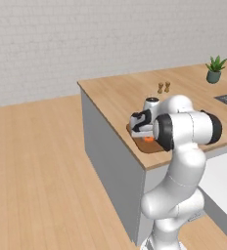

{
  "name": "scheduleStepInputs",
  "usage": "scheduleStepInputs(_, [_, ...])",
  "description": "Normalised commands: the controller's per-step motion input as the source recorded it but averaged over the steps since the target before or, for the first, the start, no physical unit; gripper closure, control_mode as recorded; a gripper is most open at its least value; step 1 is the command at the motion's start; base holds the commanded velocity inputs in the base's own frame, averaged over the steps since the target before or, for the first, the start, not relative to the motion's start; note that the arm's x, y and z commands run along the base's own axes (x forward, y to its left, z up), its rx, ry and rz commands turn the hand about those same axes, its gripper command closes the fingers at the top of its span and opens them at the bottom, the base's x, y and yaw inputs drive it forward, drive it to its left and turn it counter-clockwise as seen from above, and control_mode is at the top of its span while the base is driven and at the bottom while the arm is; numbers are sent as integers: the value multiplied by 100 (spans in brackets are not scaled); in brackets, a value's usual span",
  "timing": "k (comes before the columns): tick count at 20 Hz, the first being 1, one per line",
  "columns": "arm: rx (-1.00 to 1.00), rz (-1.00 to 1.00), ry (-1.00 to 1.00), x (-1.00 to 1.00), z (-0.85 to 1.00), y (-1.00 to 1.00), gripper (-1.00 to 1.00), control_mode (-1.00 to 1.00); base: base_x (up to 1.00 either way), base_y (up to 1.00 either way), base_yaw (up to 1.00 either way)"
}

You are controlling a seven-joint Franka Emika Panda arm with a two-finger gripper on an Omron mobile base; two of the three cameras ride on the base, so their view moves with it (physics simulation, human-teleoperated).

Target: Pick up the knife from the drawer and place it on the cutting board. Then place the meat from the plate to the cutting board.

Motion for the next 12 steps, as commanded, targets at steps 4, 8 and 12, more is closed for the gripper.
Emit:
scheduleStepInputs(4, [0, 0, 0, 7, -36, 0, 100, -100, 0, 0, 0])
scheduleStepInputs(8, [0, 0, 0, 3, -12, 0, 100, -100, 0, 0, 0])
scheduleStepInputs(12, [0, 0, 0, 42, 0, -22, 100, -100, 0, 0, 0])
